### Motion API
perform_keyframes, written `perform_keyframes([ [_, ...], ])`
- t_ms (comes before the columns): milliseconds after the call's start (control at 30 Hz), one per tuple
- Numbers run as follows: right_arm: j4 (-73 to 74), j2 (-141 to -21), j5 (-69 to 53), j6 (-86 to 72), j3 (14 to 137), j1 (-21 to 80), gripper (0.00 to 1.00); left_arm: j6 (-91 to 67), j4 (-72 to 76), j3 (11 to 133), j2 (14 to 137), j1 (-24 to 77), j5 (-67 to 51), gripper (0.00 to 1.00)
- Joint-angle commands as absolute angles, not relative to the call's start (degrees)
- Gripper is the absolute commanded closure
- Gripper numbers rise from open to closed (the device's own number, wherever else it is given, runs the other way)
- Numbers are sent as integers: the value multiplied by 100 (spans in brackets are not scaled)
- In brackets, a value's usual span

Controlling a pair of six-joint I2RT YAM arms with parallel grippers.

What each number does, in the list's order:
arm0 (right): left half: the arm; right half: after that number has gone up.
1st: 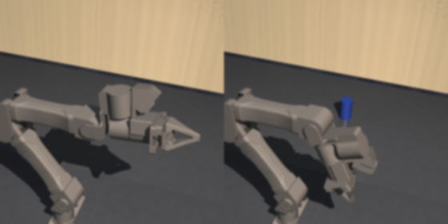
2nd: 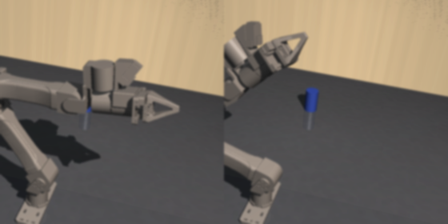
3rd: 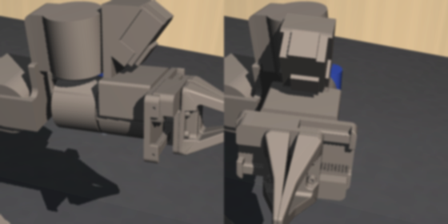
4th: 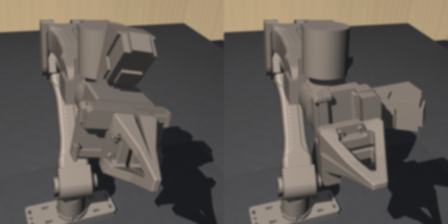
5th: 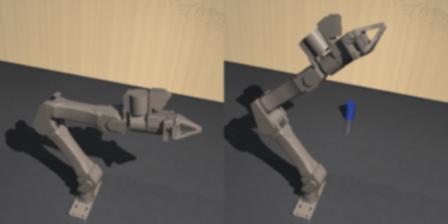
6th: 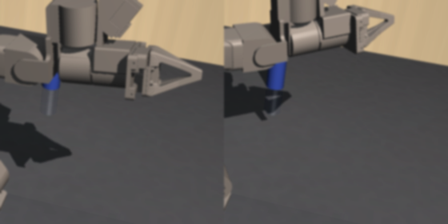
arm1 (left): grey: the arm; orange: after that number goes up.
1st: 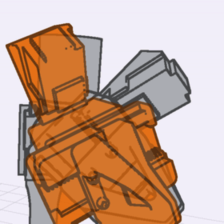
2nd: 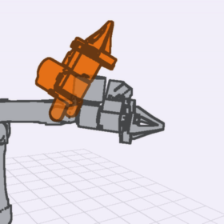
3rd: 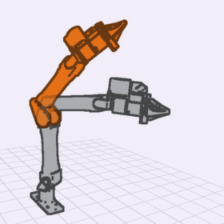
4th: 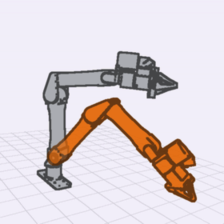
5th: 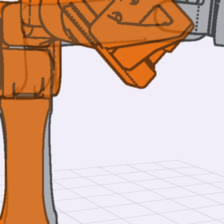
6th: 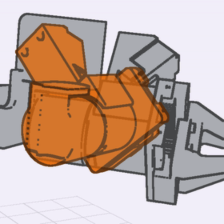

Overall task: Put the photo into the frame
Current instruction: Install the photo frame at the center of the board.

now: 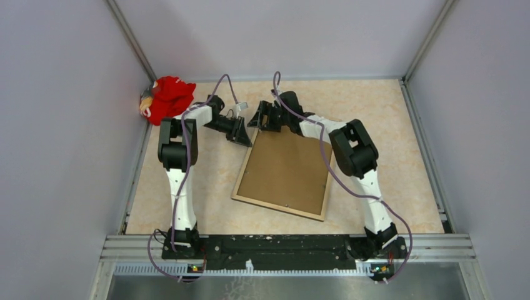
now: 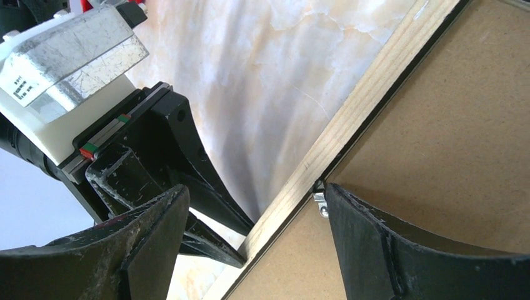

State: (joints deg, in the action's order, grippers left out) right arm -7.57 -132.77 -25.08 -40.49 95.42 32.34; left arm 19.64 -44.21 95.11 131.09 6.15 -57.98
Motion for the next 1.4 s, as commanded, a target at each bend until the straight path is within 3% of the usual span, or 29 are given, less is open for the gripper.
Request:
perform_keyframes([
  [0, -321, -13036, -2123, -3722, 9788, 2973, 19, 2149, -4588, 9345, 12886, 677, -5691, 68],
  [267, 819, -12415, -584, -2844, 9565, 2666, 17, 2197, -4604, 9302, 12902, 677, -5681, 68],
  [1367, 454, -12782, -545, -3107, 9456, 2461, 18, 2276, -4604, 9203, 12876, 677, -5649, 68],
])
